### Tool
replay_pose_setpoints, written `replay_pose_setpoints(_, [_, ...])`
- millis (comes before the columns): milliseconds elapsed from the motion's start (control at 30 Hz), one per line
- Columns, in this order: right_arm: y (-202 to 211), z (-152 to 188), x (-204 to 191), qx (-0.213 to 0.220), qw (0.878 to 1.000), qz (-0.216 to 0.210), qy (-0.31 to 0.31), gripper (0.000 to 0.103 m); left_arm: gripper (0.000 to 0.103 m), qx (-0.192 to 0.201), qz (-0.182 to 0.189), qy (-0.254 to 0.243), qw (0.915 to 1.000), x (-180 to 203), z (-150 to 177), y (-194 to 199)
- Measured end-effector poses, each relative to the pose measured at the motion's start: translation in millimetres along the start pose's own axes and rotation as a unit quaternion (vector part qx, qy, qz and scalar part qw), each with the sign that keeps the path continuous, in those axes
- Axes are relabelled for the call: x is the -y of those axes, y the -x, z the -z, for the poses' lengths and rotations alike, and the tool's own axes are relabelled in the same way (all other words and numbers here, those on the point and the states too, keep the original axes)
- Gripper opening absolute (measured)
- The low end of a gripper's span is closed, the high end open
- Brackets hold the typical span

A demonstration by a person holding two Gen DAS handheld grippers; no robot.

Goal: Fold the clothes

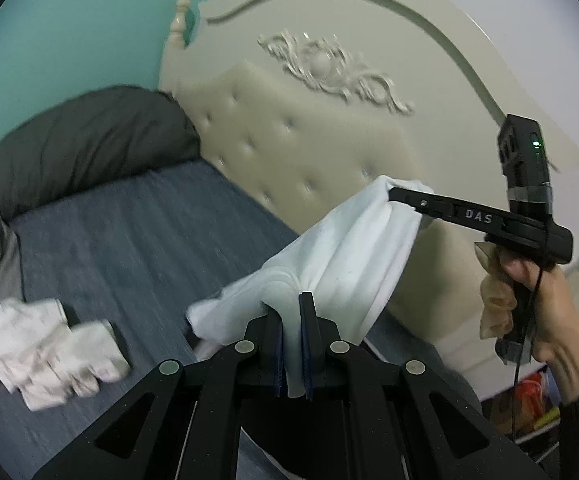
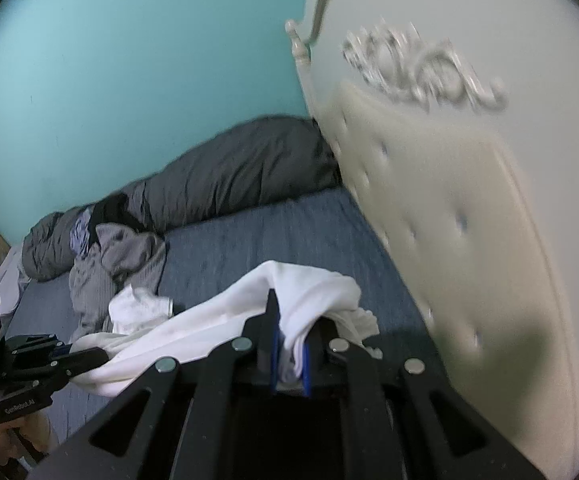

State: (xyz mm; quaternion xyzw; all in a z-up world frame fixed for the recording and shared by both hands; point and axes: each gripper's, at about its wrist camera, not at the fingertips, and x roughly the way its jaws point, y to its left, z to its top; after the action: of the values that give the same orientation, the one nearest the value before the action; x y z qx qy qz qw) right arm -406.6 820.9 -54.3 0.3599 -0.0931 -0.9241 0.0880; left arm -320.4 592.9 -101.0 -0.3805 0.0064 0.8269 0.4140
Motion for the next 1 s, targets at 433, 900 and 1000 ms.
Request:
replay_pose_setpoints(433, [33.3,112.7,24.9,-0.071,0.997,-0.016,-0.029,0.007,0.007,-0.045,0.013,0.008,0.9989,39.1,102.9,-4.7])
replay_pose_setpoints(900, [43.5,184.2,41.4,-0.121,0.991,-0.025,-0.053,0.007,0.007,-0.064,0.013,0.037,0.9971,47.4,164.3,-8.0])
replay_pose_setpoints(1000, [41.2,193.4,44.5,-0.129,0.990,-0.025,-0.058,0.007,0.007,-0.071,0.017,0.048,0.9962,47.2,178.4,-13.2])
